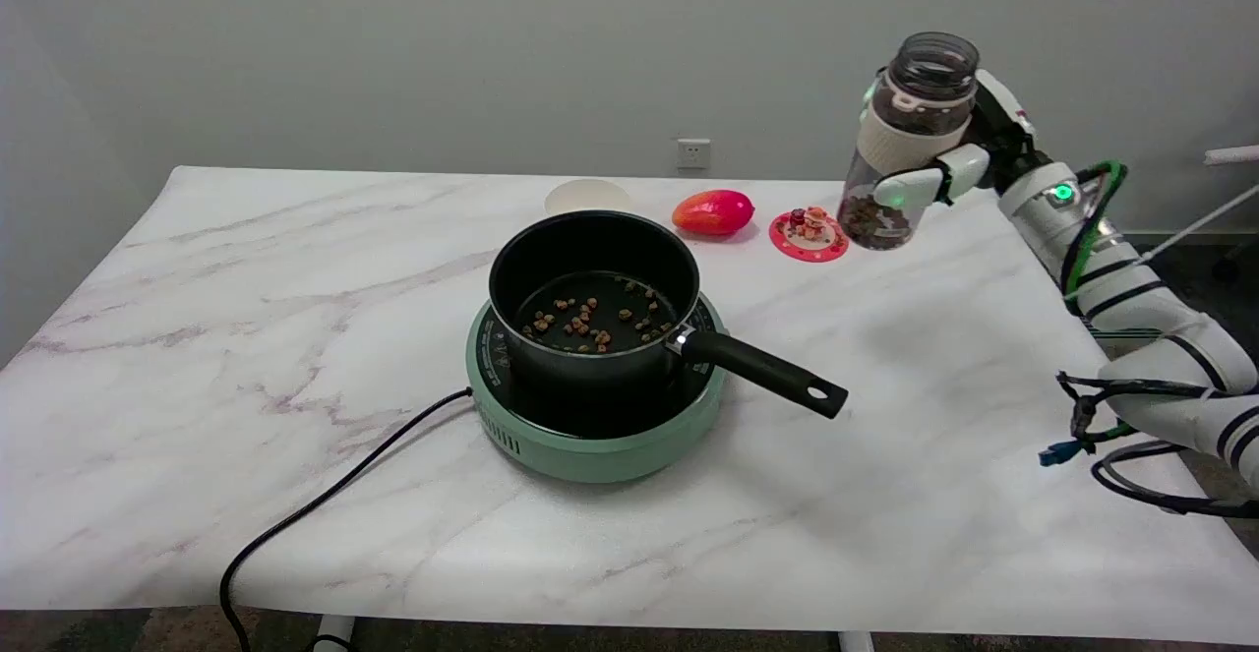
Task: Pour the contents of the bottle into the soup pot.
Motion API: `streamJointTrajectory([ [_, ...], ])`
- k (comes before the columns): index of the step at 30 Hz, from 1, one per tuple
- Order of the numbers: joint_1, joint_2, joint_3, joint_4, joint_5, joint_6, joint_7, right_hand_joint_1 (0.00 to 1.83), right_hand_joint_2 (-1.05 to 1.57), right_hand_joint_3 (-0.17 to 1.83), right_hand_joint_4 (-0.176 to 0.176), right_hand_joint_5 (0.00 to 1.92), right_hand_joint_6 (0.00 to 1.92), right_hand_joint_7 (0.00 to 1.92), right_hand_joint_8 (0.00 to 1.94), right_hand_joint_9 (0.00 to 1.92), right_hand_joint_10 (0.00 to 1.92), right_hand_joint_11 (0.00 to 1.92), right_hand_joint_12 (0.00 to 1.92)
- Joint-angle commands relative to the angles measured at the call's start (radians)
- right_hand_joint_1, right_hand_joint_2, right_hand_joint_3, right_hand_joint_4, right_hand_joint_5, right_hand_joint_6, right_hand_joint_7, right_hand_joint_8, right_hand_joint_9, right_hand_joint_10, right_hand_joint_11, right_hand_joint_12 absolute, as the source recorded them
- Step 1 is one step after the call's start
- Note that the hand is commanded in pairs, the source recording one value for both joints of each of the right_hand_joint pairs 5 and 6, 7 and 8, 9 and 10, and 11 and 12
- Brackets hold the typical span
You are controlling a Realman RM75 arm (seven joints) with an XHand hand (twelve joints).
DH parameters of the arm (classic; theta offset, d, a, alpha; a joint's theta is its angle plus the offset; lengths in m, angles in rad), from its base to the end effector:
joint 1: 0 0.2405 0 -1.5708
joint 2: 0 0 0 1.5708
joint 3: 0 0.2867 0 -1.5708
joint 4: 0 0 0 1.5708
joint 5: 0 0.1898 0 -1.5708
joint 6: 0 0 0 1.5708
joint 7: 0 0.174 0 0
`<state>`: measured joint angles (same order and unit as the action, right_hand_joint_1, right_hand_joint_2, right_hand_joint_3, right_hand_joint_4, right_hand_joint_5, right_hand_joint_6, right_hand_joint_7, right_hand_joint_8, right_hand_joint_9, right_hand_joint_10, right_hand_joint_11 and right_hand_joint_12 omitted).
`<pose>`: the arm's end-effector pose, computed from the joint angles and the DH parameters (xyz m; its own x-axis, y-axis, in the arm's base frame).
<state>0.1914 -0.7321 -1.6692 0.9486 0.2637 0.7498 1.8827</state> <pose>-0.1872 -0.3682 0.5213 0.3015 0.0747 0.9505 -0.8988 -0.3106 0.3095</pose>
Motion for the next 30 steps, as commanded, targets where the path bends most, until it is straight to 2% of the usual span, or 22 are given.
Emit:
streamJointTrajectory([
  [1,0.155,-0.044,-0.127,0.304,-0.179,-0.264,-0.001,1.42,1.30,0.40,0.000,1.92,1.92,1.92,1.92,1.42,1.42,1.27,1.27],
  [6,0.223,-0.067,-0.192,0.339,-0.209,-0.337,-0.001,1.42,1.30,0.40,0.000,1.92,1.92,1.92,1.92,1.41,1.41,1.27,1.27],
  [16,0.275,-0.089,-0.236,0.405,-0.287,-0.433,-0.001,1.44,1.27,0.42,0.000,1.92,1.92,1.92,1.92,1.41,1.41,1.26,1.26],
  [26,0.282,-0.089,-0.224,0.470,-0.436,-0.497,-0.001,1.44,1.27,0.42,0.000,1.92,1.92,1.92,1.92,1.40,1.40,1.25,1.25],
  [30,0.282,-0.088,-0.215,0.484,-0.566,-0.532,-0.001,1.44,1.26,0.42,0.000,1.92,1.92,1.92,1.92,1.40,1.40,1.25,1.25],
])
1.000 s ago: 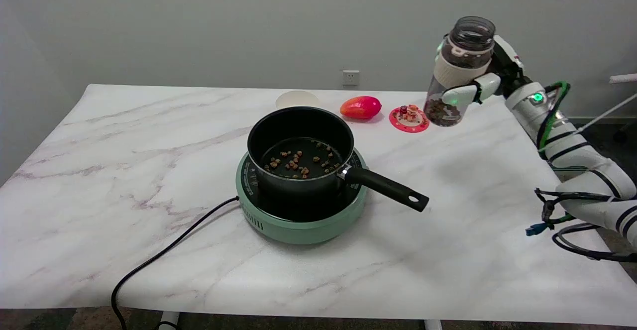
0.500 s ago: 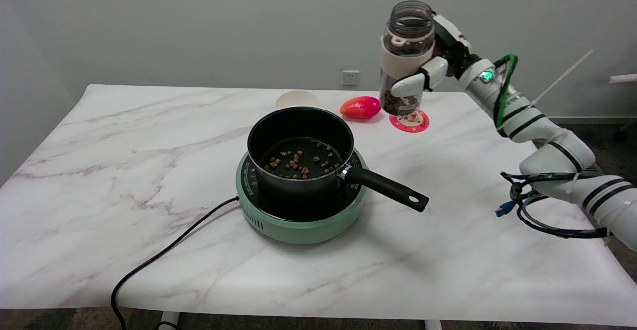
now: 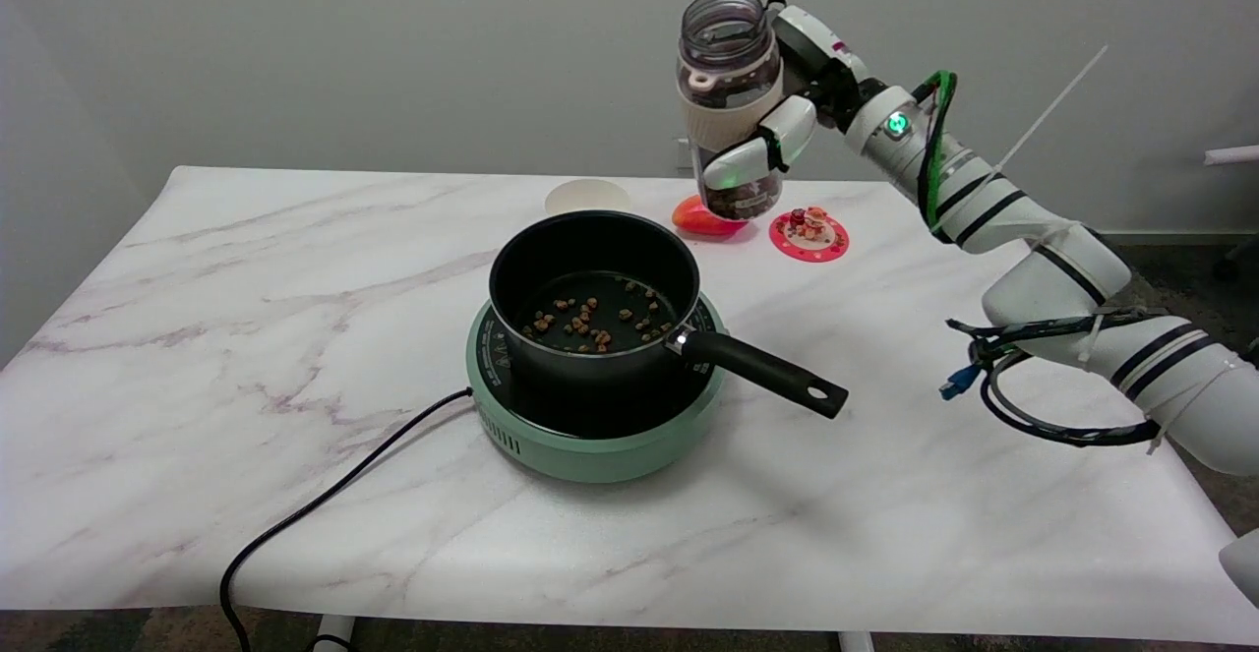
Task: Pour the contents of the bottle into the soup pot.
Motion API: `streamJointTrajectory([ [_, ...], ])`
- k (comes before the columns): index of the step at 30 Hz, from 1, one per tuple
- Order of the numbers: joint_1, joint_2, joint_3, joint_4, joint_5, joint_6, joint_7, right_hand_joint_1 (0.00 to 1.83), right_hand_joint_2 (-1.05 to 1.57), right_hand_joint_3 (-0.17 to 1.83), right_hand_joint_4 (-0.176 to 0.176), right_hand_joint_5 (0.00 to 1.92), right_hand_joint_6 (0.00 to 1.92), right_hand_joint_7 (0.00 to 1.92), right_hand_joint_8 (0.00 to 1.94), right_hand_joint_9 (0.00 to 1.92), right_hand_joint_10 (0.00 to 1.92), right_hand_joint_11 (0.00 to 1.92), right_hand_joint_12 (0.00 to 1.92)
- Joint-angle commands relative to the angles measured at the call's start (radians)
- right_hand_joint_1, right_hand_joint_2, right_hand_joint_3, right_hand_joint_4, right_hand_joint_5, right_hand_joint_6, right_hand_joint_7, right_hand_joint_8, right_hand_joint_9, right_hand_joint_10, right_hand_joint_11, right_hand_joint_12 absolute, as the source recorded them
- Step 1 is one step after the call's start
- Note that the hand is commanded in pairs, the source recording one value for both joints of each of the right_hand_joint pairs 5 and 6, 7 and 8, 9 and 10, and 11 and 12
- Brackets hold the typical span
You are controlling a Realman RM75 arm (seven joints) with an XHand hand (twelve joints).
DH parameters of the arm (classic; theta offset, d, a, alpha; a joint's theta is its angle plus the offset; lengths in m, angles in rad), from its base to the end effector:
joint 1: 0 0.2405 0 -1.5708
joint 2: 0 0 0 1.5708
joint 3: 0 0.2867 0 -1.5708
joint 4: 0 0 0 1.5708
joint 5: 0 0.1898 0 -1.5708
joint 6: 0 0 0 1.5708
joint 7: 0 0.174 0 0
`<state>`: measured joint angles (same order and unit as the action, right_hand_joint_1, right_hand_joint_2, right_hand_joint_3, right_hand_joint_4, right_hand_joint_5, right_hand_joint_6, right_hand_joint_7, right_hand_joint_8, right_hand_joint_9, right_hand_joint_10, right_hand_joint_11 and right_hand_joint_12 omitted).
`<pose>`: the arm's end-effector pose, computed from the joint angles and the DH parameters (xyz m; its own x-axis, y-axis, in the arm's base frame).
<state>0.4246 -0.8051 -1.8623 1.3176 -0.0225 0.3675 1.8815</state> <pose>-0.1316 -0.4339 0.3835 0.5158 -0.1114 0.8494 -0.8094 -0.3882 0.4406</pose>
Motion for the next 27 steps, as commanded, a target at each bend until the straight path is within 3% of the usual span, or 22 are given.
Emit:
streamJointTrajectory([
  [1,0.049,-0.014,-0.020,0.117,-0.303,-0.152,0.000,1.44,1.26,0.42,0.000,1.92,1.92,1.92,1.92,1.40,1.40,1.24,1.24],
  [9,0.043,-0.014,-0.019,0.134,-0.438,-0.178,-0.038,1.45,1.25,0.42,0.000,1.92,1.92,1.92,1.92,1.39,1.39,1.24,1.24],
  [17,0.028,-0.014,-0.026,0.193,-0.559,-0.231,-0.193,1.45,1.25,0.43,0.000,1.92,1.92,1.92,1.92,1.39,1.39,1.24,1.24],
  [27,0.011,-0.013,-0.029,0.259,-0.628,-0.231,-0.315,1.46,1.21,0.47,0.000,1.92,1.92,1.92,1.92,1.38,1.38,1.24,1.24],
])
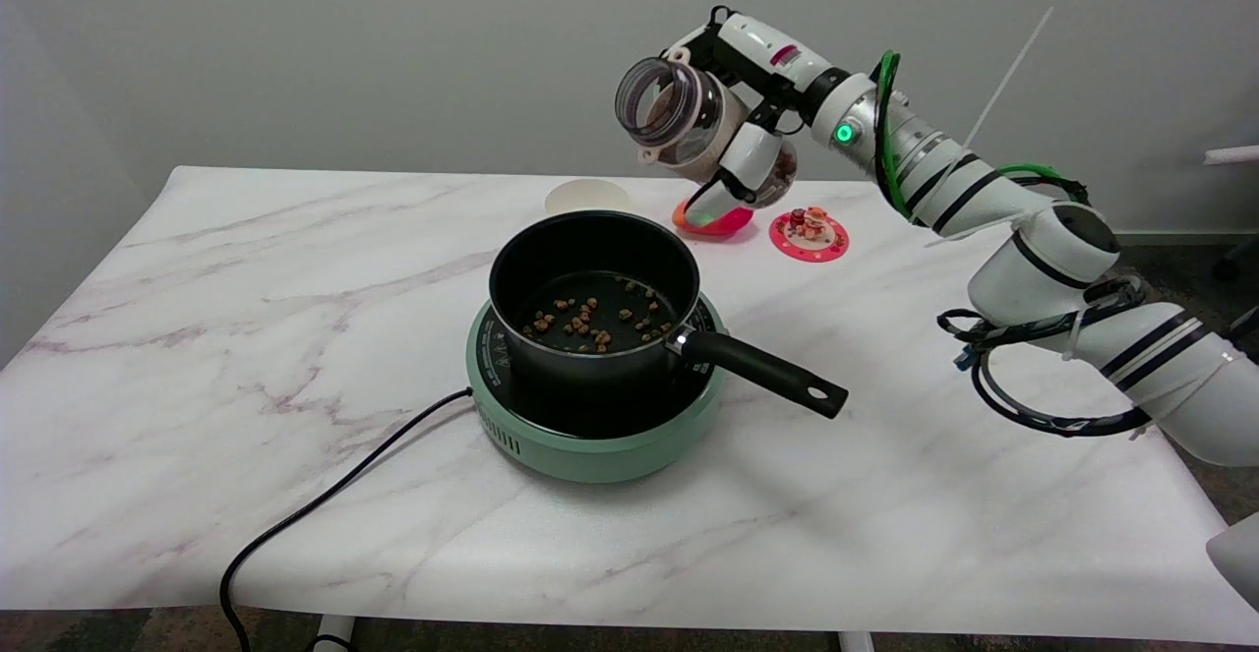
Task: Pour the contents of the bottle into the soup pot.
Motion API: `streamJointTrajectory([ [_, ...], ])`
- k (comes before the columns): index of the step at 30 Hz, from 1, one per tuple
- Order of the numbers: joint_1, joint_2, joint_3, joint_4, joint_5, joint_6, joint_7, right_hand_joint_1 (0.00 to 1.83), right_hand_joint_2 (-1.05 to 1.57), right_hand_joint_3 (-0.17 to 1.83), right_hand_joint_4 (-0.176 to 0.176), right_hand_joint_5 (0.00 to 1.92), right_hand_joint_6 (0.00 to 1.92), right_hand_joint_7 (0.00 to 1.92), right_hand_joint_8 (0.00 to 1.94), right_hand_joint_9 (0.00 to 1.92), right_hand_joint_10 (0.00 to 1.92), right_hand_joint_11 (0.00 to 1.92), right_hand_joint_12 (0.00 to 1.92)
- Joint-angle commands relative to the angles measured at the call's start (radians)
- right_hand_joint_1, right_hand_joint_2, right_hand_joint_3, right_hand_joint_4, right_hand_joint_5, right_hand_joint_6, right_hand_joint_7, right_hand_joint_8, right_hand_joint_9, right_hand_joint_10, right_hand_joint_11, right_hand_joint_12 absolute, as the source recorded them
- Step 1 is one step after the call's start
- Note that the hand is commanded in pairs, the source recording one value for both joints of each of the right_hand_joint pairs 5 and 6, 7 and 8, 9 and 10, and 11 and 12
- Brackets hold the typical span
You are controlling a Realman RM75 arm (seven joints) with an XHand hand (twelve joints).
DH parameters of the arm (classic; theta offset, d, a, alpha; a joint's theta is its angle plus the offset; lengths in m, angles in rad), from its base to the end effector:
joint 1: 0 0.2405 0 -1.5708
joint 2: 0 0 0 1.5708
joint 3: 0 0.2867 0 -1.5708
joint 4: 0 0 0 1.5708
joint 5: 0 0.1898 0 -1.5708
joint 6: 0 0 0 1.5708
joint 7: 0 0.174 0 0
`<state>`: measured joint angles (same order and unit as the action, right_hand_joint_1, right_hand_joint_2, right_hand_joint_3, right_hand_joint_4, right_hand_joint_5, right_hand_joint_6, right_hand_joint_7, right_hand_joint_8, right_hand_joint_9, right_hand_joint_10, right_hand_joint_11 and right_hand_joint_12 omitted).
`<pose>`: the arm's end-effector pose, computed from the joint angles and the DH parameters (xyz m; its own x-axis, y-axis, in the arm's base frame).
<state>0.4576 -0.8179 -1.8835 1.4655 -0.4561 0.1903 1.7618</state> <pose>-0.1199 -0.4378 0.3511 0.8782 0.0346 0.4771 -0.4281 -0.3881 0.8162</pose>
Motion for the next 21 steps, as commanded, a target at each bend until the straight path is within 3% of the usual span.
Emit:
streamJointTrajectory([
  [1,-0.025,0.000,-0.008,0.124,-0.213,-0.054,-0.207,1.46,1.21,0.48,0.000,1.92,1.92,1.92,1.92,1.38,1.38,1.24,1.24],
  [15,-0.152,-0.004,-0.012,0.280,-0.465,-0.100,-0.236,1.43,1.24,0.46,0.000,1.92,1.92,1.92,1.92,1.38,1.38,1.24,1.24],
  [21,-0.162,-0.007,-0.041,0.308,-0.656,-0.114,-0.236,1.41,1.25,0.46,0.000,1.92,1.92,1.92,1.92,1.38,1.38,1.23,1.23],
])
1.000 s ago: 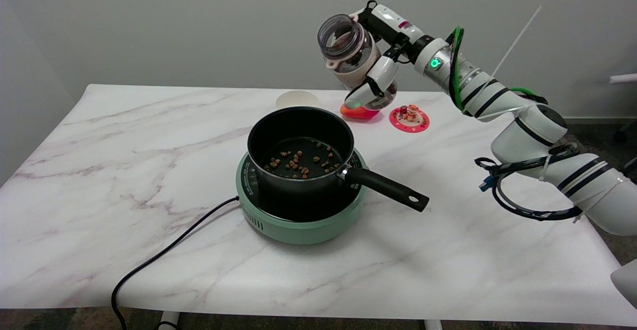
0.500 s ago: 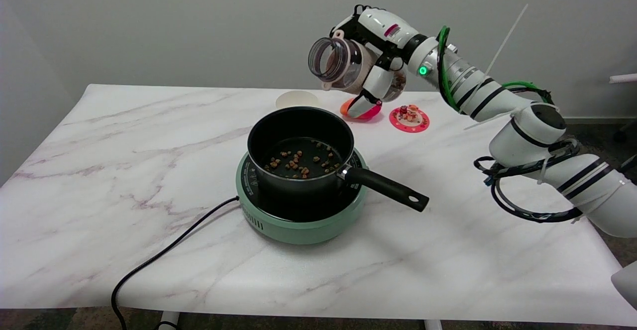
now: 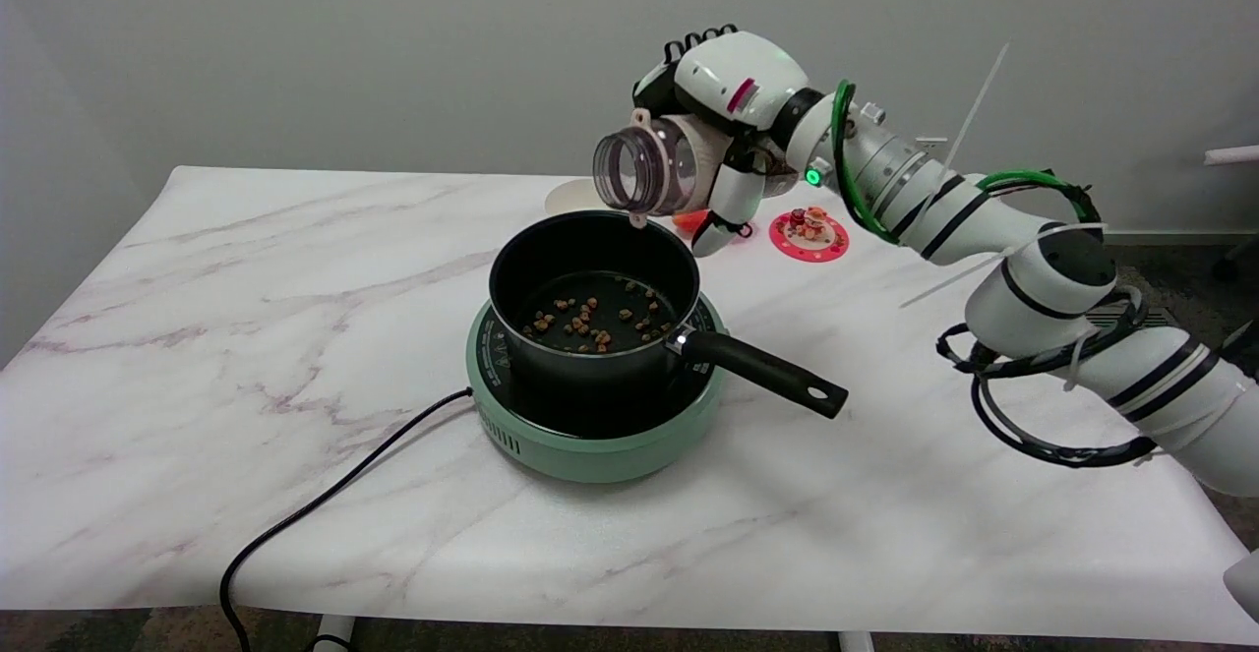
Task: Pour the contents of the bottle into the soup pot.
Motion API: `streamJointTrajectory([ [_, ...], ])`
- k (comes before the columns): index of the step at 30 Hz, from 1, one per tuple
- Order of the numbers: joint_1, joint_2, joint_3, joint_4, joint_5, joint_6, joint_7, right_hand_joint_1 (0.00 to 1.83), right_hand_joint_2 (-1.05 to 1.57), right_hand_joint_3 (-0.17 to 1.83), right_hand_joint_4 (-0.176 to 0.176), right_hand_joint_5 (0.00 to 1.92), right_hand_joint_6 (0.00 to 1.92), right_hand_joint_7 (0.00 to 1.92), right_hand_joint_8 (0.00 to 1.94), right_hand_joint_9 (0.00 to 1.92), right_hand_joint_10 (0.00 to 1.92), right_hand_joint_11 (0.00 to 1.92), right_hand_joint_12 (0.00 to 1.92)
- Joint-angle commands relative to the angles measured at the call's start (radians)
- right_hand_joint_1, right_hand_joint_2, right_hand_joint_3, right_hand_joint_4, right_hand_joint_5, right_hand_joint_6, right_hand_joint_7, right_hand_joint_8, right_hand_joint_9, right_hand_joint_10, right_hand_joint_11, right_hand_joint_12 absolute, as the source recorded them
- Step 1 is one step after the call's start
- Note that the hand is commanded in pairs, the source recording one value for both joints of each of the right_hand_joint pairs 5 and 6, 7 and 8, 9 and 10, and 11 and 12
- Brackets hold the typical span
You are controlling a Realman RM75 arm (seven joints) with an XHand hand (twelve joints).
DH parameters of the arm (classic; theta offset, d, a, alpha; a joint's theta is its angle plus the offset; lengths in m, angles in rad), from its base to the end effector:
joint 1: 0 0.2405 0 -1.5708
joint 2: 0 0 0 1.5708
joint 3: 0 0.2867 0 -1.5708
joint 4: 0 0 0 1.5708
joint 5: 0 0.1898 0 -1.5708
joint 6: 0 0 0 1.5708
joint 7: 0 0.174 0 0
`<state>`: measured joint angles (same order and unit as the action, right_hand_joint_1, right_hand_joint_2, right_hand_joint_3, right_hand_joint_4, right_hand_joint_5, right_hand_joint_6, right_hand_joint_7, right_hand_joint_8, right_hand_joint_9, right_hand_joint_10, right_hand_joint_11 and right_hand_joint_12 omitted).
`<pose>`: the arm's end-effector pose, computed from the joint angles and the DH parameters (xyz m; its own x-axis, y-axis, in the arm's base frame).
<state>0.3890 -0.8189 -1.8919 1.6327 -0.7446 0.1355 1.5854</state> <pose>-0.1206 -0.4136 0.3151 0.9797 0.1877 0.0707 0.0118 -0.4056 0.9140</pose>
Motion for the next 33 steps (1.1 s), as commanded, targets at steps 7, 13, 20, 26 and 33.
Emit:
streamJointTrajectory([
  [7,-0.047,-0.026,-0.051,0.044,-0.473,-0.010,-0.059,1.40,1.24,0.49,0.000,1.92,1.92,1.92,1.92,1.37,1.37,1.23,1.23],
  [13,0.030,-0.026,-0.071,0.000,-0.506,0.033,-0.061,1.40,1.21,0.52,0.000,1.92,1.92,1.92,1.92,1.35,1.35,1.22,1.22],
  [20,0.076,-0.007,-0.081,0.002,-0.514,0.048,-0.076,1.40,1.19,0.55,0.000,1.92,1.92,1.92,1.92,1.34,1.34,1.22,1.22],
  [26,0.090,0.017,-0.086,0.029,-0.534,0.057,-0.081,1.39,1.20,0.54,0.000,1.92,1.92,1.92,1.92,1.34,1.34,1.22,1.22],
  [33,0.098,0.065,-0.094,0.067,-0.552,0.096,-0.122,1.40,1.20,0.55,0.000,1.92,1.92,1.92,1.92,1.34,1.34,1.22,1.22],
])
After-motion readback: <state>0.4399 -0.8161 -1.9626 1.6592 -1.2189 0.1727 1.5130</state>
